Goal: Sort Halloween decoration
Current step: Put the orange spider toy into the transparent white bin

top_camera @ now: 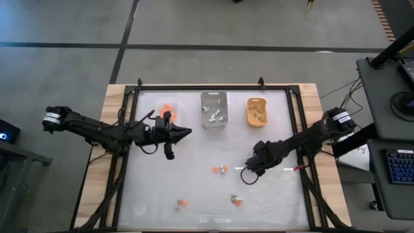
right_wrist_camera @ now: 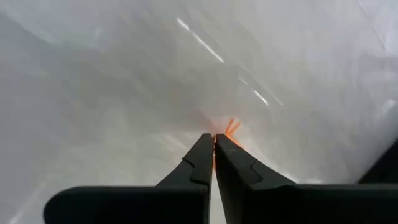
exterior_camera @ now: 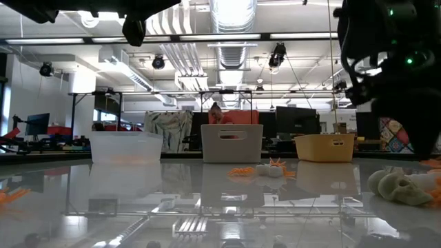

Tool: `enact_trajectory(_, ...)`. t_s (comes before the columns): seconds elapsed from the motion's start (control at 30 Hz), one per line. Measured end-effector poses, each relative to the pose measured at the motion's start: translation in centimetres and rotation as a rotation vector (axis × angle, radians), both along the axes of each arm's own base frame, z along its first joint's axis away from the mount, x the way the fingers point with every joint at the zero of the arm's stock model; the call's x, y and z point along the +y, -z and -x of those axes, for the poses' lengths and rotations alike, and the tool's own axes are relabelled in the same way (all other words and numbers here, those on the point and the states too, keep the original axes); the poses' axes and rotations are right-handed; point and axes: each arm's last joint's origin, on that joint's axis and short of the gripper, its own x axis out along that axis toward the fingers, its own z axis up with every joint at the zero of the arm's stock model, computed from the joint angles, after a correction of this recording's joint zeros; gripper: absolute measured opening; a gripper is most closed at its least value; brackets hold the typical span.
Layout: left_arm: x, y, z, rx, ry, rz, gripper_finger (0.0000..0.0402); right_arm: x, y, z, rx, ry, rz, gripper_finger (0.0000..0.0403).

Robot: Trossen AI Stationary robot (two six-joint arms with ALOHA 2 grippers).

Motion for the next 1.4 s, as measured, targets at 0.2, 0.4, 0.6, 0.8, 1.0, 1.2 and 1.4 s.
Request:
enact_trajectory(0.2,0.0,0.0,0.0,0.001,-0.001,0.0,0.0,-0.3,-2.2,-0.2,-0.2,-0.018,0.044,0.0008)
enact_trajectory(0.4,0.0,0.0,0.0,0.001,-0.001,0.0,0.0,-0.4,-5.2,-0.9,-0.519,-0.074,0.071,0.0008)
enact_trajectory(0.6,0.0,0.1,0.0,0.003,0.0,0.0,0.0,-0.7,-7.2,-1.0,-0.776,-0.144,0.134,0.0008)
enact_trajectory(0.8,0.0,0.1,0.0,0.004,0.0,-0.003,0.0,-1.3,-7.7,-2.0,-1.052,-0.219,0.152,0.0008)
enact_trajectory(1.0,-0.2,0.9,-0.1,0.091,0.027,-0.039,0.0,-2.2,-6.8,-2.4,-1.125,-0.212,0.176,0.0008)
enact_trajectory(1.2,-0.5,2.4,-1.1,0.154,0.036,-0.03,0.0,-2.3,-4.8,-1.4,-0.958,-0.255,0.191,0.0009)
enact_trajectory(1.4,-0.8,3.8,-2.6,0.153,0.036,-0.03,0.0,-1.3,-0.6,-0.8,-0.894,-0.626,0.269,0.0009)
